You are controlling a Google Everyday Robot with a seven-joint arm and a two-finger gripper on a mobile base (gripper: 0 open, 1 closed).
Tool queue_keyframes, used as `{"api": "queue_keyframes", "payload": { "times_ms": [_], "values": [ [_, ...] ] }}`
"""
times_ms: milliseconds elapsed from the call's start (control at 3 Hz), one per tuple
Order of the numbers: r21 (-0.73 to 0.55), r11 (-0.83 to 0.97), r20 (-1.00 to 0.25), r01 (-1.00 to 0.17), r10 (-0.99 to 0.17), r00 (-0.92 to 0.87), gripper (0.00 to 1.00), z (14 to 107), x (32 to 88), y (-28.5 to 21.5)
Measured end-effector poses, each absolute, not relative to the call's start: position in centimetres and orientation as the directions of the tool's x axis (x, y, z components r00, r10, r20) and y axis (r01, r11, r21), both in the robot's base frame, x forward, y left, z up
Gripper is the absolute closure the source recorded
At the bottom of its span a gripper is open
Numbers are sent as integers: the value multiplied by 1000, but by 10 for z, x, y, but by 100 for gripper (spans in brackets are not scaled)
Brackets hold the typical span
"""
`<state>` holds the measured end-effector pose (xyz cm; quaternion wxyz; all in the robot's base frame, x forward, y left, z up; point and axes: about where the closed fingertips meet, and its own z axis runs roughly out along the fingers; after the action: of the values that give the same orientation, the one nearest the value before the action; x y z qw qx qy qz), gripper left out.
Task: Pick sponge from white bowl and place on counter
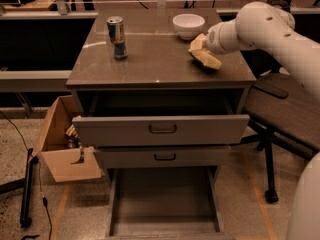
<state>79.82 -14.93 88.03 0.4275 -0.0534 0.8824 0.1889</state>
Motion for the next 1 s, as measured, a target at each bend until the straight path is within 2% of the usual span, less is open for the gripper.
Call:
{"api": "queue_keyframes", "payload": {
  "times_ms": [333, 667, 1000],
  "values": [
    [290, 927, -779, -238, 84, -622, 14, 877, 804, -150],
    [265, 935, -819, -235, 90, -567, 0, 895, 820, -158],
    [235, 943, -861, -236, 89, -501, 0, 923, 835, -169]
  ]
}}
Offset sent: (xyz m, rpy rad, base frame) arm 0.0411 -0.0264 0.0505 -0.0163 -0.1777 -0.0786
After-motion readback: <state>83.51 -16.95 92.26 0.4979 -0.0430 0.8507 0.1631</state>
